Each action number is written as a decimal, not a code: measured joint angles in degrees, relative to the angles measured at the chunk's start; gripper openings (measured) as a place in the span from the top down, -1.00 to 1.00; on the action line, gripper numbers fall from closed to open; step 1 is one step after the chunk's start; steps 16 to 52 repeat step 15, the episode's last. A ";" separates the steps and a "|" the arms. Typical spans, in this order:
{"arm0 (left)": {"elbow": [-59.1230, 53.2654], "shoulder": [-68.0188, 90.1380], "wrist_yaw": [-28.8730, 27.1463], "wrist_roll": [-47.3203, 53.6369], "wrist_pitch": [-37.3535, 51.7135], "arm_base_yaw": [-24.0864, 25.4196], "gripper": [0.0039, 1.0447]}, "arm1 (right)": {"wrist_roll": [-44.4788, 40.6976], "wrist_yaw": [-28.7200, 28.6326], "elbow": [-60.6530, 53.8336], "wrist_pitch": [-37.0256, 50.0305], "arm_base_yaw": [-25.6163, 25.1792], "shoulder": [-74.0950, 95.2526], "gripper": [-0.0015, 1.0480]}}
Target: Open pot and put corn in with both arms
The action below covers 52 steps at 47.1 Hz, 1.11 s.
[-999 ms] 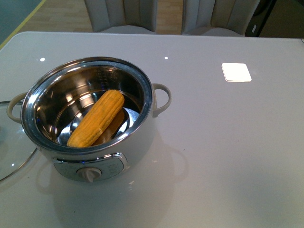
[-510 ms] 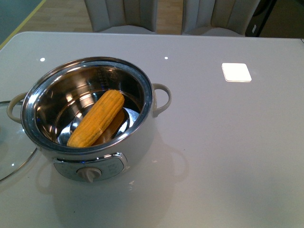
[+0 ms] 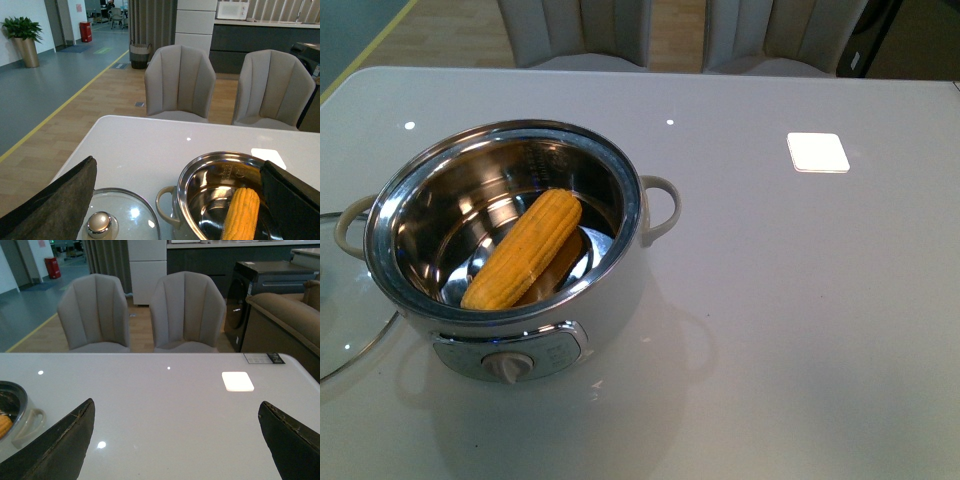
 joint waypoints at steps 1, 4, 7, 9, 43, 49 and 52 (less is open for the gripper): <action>0.00 0.00 0.00 0.00 0.00 0.00 -0.88 | 0.00 0.00 0.00 0.00 0.00 0.00 -0.83; 0.00 0.00 0.00 0.00 0.00 0.00 -0.88 | 0.00 0.02 0.00 0.00 0.00 0.00 -0.83; 0.00 0.00 0.00 0.00 0.00 0.00 -0.88 | 0.00 0.00 0.00 0.00 0.00 0.00 -0.83; 0.00 0.00 0.00 0.00 0.00 0.00 -0.88 | 0.00 0.00 0.00 0.00 0.00 0.00 -0.83; 0.00 0.00 0.00 0.00 0.00 0.00 -0.88 | 0.00 0.00 0.00 0.00 0.00 0.00 -0.83; 0.00 0.00 0.00 0.00 0.00 0.00 -0.88 | 0.00 0.00 0.00 0.00 0.00 0.00 -0.83; 0.00 0.00 0.00 0.00 0.00 0.00 -0.88 | 0.00 0.00 0.00 0.00 0.00 0.00 -0.83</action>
